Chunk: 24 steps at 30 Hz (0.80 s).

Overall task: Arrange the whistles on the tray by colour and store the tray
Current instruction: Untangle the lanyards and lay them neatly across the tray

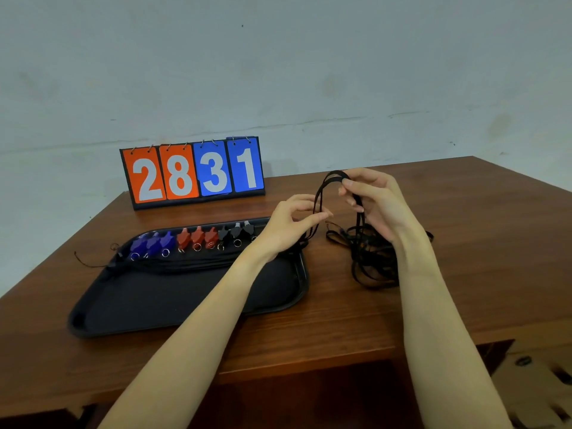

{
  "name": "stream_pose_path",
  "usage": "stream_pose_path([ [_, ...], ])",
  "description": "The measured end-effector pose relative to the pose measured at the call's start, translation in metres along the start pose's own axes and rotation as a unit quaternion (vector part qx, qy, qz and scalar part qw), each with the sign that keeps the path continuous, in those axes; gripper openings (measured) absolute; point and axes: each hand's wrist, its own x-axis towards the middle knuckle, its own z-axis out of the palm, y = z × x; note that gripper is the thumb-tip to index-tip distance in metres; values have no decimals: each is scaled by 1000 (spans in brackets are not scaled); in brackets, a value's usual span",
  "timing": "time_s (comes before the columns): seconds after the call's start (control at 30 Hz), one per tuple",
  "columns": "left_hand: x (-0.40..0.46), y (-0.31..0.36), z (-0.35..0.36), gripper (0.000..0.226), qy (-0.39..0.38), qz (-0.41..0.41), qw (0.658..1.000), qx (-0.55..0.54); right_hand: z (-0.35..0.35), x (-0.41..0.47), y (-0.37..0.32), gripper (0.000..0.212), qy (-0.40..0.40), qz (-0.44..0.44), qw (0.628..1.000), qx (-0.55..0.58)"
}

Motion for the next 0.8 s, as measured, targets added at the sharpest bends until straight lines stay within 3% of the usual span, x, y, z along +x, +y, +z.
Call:
stream_pose_path([
  [0.17, -7, 17, -4, 17, -26, -15, 989, -147, -1, 4, 4, 19, 46, -7, 998, 37],
  [0.37, -12, 29, -7, 20, -97, -56, 930, -351, -9, 9, 11, 16, 153, 12, 986, 59],
  [0.53, -13, 21, -37, 36, 18, -148, 950, -274, -19, 9, 18, 27, 170, 48, 976, 125],
  [0.63, -18, 12, -60, 28, 56, -175, 953, -240, -21, 9, 19, 22, 176, 55, 976, 117],
  [0.8, -23, 7, -86, 21, 202, -179, 920, -283, -26, 6, 13, 13, 105, 67, 988, 88],
])
